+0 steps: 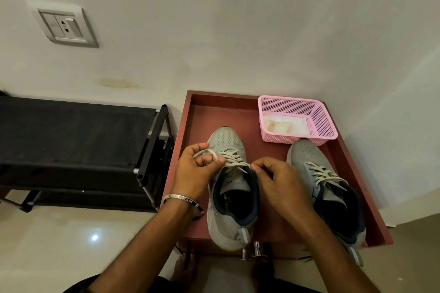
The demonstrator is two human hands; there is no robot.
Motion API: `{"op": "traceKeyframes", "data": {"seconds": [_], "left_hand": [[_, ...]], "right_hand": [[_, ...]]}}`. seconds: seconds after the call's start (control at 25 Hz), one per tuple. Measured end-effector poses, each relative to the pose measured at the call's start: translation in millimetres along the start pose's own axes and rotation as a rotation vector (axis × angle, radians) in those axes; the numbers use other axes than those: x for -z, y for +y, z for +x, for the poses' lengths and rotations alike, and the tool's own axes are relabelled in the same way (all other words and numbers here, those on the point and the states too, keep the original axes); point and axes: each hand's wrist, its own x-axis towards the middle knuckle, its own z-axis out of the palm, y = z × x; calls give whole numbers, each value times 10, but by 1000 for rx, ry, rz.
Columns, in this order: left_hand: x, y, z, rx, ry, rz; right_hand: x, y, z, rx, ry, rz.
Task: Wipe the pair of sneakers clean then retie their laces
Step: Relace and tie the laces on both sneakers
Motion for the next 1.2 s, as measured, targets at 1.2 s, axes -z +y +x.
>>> {"op": "traceKeyframes", "data": {"seconds": [1.2], "left_hand": [[-9,-211,26,-175,7,235]], "right_hand": [[-228,-44,54,-255,261,399]]}}
